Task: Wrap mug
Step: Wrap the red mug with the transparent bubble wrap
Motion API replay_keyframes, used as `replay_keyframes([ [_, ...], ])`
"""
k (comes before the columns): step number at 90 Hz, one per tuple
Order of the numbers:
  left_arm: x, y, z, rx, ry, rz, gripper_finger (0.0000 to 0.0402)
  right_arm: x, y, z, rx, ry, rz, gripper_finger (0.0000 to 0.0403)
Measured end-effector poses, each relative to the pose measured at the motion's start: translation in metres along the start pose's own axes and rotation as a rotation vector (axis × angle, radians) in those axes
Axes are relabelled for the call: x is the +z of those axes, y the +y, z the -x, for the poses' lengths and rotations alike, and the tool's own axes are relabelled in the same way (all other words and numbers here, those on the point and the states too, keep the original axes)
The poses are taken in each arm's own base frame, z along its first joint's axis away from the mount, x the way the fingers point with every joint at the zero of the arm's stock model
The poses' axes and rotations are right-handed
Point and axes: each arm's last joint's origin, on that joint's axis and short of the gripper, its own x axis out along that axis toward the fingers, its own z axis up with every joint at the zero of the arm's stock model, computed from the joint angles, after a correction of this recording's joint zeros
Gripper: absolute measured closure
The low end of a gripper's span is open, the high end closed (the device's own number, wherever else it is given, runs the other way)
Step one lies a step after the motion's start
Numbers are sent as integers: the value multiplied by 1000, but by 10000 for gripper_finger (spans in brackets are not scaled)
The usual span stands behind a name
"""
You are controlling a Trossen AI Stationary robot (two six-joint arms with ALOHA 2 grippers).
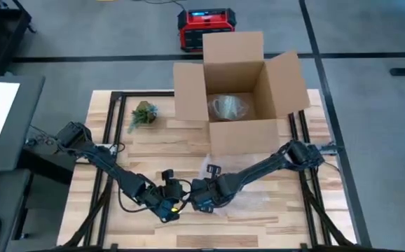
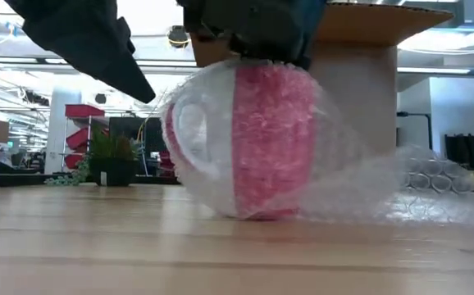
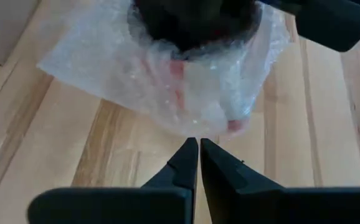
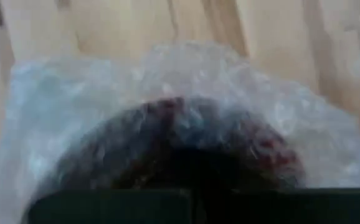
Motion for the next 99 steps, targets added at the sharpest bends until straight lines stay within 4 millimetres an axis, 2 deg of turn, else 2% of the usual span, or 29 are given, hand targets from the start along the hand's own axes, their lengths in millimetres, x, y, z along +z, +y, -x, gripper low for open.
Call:
replay_keyframes([
  [5, 0, 0, 0, 1, 2, -2, 402, -1, 0, -1, 19, 15, 16, 403],
  [17, -1, 1, 0, 7, 11, -6, 402, 0, -4, 17, 61, 7, 9, 403],
  [24, -1, 1, 0, 8, 13, -5, 402, -1, -5, 34, 91, -8, 7, 403],
  [39, -1, 1, 0, 7, 13, -4, 402, 1, -16, 91, 149, -119, -33, 403],
  [49, -2, 1, 0, 7, 14, 2, 402, 3, -17, 103, 146, -190, -49, 403],
  [64, -2, 1, 0, 2, 18, 6, 402, 3, -16, 94, 147, -189, -55, 403],
  [81, -2, 1, 0, 3, 22, 6, 402, -8, -15, 42, 139, -96, -66, 403],
  [99, -3, 1, 0, 6, 26, 6, 402, -10, -9, 11, 224, -44, -62, 403],
])
